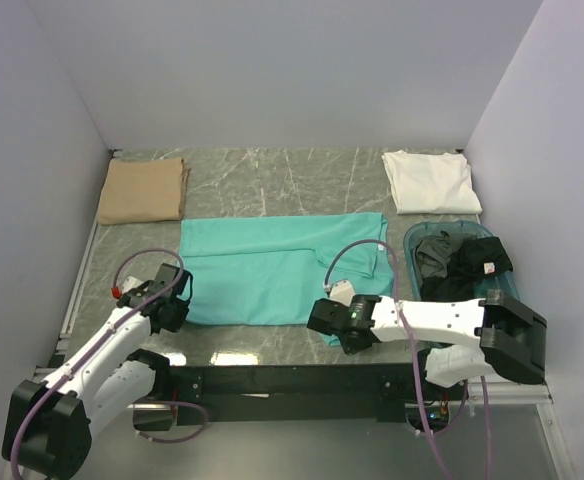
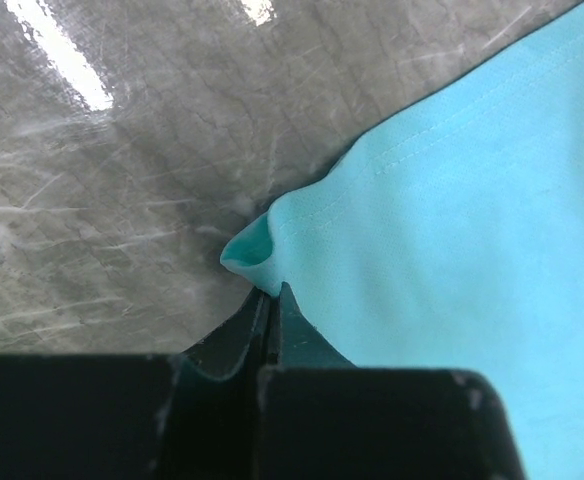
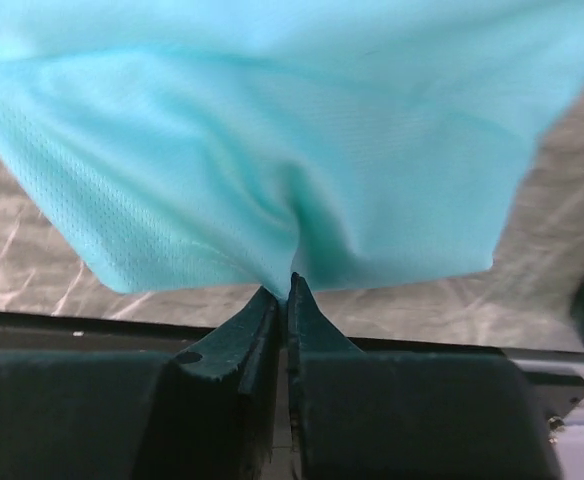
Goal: Fold and stack the t-shirts
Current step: Fold the tshirt
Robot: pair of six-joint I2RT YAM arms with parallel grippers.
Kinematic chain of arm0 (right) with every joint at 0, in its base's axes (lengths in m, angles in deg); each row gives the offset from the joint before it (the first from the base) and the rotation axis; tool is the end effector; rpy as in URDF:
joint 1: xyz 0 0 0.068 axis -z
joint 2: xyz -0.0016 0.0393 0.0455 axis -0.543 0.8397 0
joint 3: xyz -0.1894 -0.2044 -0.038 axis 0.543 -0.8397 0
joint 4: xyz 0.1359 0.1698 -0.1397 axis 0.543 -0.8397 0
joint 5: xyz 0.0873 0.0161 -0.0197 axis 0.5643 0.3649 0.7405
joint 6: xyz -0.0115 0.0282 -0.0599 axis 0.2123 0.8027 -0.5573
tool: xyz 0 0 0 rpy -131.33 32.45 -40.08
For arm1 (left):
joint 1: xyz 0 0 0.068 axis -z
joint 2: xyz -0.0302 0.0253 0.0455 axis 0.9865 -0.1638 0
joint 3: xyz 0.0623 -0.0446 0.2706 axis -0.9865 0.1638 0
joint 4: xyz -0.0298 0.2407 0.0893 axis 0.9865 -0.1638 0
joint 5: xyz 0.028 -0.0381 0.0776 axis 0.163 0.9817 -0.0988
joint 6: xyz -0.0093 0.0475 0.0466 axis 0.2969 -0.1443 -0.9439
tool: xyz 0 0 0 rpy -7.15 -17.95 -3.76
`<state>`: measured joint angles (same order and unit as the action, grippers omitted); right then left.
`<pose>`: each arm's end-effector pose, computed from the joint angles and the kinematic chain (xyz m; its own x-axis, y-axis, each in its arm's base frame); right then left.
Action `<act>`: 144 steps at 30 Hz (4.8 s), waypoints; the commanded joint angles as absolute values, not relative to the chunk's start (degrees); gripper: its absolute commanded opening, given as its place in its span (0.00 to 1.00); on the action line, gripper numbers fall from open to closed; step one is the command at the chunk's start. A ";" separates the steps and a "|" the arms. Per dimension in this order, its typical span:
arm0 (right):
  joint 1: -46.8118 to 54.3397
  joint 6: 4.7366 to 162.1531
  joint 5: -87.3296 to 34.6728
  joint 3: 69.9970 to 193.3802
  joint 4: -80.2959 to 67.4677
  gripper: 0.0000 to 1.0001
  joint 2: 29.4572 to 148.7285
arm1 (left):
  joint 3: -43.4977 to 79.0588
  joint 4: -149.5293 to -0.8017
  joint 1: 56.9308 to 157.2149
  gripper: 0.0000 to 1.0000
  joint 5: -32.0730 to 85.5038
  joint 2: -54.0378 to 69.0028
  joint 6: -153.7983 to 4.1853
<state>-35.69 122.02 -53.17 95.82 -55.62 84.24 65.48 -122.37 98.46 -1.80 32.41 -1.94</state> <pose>0.0871 0.1736 0.1586 -0.8762 -0.3926 -0.2794 -0.3524 0.9175 -0.1841 0.1297 -0.0222 0.1542 -0.2678 -0.8947 -0.3574 -0.8786 0.3790 -0.2906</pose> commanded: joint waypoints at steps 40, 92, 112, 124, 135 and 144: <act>-4.82 99.13 -55.77 123.46 -47.66 0.00 93.70 | 41.44 -116.47 91.65 0.01 -2.64 8.72 -9.30; 2.92 108.88 -45.74 101.93 -29.89 0.85 86.58 | 32.47 -95.64 90.07 0.99 9.41 0.20 -33.21; 12.06 104.50 -43.91 121.61 -34.38 0.85 112.40 | 39.49 -98.79 92.44 0.99 11.17 -10.47 -33.92; 12.68 90.35 -38.36 155.51 -43.07 0.84 135.33 | 62.69 -102.41 111.15 1.00 20.73 11.66 -15.56; 8.99 78.49 -31.34 187.55 -51.18 0.85 152.59 | 67.81 -89.14 125.91 0.99 23.20 14.44 -3.42; 7.58 82.60 -31.50 188.86 -47.05 0.87 154.70 | 56.30 -95.46 138.93 0.99 15.82 5.55 1.59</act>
